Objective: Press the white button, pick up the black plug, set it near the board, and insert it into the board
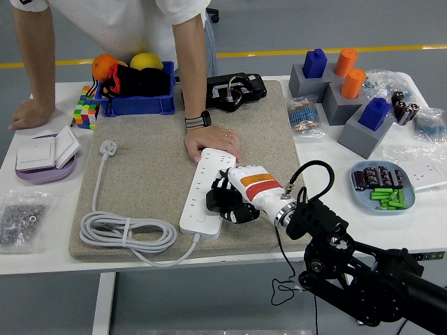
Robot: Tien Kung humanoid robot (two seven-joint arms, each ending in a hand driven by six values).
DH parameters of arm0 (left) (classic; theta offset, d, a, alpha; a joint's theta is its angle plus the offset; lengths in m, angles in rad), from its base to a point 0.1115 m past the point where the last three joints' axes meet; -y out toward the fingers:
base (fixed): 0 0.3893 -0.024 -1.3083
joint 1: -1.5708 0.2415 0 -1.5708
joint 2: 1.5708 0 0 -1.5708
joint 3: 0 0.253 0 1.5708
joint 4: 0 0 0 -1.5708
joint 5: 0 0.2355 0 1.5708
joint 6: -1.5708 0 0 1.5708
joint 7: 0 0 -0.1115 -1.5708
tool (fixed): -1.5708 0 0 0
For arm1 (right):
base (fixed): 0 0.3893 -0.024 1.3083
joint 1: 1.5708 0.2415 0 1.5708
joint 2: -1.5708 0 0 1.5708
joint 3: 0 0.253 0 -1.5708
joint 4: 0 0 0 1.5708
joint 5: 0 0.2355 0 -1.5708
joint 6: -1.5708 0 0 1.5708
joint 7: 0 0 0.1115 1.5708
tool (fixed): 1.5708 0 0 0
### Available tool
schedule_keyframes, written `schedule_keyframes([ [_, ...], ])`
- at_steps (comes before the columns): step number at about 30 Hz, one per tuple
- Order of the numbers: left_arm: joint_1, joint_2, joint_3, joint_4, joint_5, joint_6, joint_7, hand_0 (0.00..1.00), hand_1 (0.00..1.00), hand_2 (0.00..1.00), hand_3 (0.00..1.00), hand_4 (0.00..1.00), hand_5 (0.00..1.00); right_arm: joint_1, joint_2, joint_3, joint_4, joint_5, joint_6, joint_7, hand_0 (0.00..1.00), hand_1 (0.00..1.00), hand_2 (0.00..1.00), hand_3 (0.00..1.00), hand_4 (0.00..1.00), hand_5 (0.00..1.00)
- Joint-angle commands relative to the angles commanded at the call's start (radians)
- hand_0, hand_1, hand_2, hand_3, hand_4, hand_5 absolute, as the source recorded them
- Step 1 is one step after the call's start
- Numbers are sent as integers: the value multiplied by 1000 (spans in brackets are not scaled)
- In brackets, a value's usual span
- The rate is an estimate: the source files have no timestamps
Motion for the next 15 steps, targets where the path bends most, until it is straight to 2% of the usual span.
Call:
schedule_keyframes([
  [12,-1,0,-3,0,4,0,1,625,632,640,693,587,375,3,4,2,-7,3,8,-11,229,216,279,567,754,2],
  [13,-1,0,-3,0,3,0,0,624,632,639,694,586,376,3,5,3,-7,3,9,-12,372,344,393,571,826,2],
  [15,-1,0,-2,0,3,0,0,624,632,639,694,586,376,4,5,4,-7,5,11,-12,372,344,393,571,826,2],
])
